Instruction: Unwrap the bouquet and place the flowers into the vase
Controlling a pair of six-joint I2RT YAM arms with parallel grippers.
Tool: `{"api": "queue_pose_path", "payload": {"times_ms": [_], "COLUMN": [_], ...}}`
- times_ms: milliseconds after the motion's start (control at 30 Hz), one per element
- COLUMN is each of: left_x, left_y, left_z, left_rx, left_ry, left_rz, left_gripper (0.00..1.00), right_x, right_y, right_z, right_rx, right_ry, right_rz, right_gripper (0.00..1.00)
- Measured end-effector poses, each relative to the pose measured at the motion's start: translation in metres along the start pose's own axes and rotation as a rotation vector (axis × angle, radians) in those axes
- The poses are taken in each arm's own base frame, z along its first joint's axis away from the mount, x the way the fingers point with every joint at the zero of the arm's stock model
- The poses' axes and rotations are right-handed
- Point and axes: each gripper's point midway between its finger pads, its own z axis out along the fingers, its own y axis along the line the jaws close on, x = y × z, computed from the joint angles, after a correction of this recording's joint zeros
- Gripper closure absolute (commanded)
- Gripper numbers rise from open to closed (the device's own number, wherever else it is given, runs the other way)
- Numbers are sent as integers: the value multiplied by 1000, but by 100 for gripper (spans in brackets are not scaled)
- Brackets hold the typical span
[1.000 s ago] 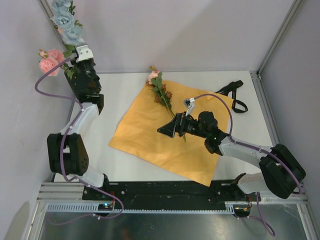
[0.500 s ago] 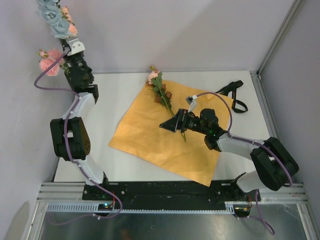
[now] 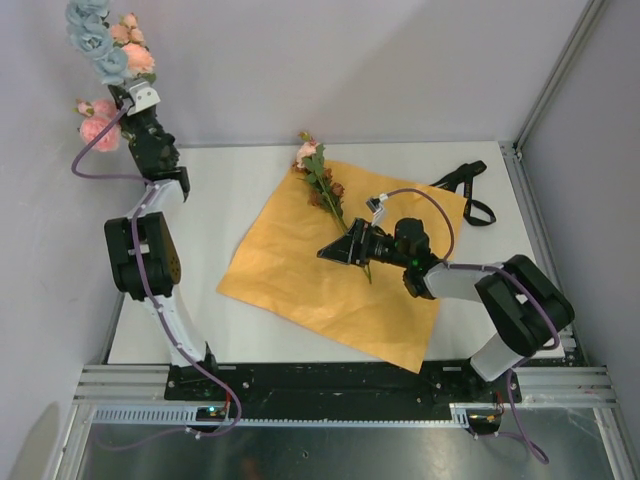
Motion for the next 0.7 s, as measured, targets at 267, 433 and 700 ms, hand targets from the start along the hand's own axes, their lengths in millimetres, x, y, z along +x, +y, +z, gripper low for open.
{"api": "queue_pose_path", "payload": {"times_ms": [267, 433, 700], "left_x": [17, 47, 69], "left_y": [3, 0, 7], "left_z": [-7, -31, -64], "left_rx": [0, 28, 48], "left_ry": [19, 96, 210], "left_rz": [-12, -2, 22], "left_gripper": [58, 39, 13], "right_x": [-2, -3, -9], "right_y": [-2, -2, 13], "right_z": [1, -1, -9], "right_rx": [-27, -30, -29], "right_ry": [3, 4, -6], "right_rz": [42, 42, -2], "right_gripper": [4, 4, 3]}}
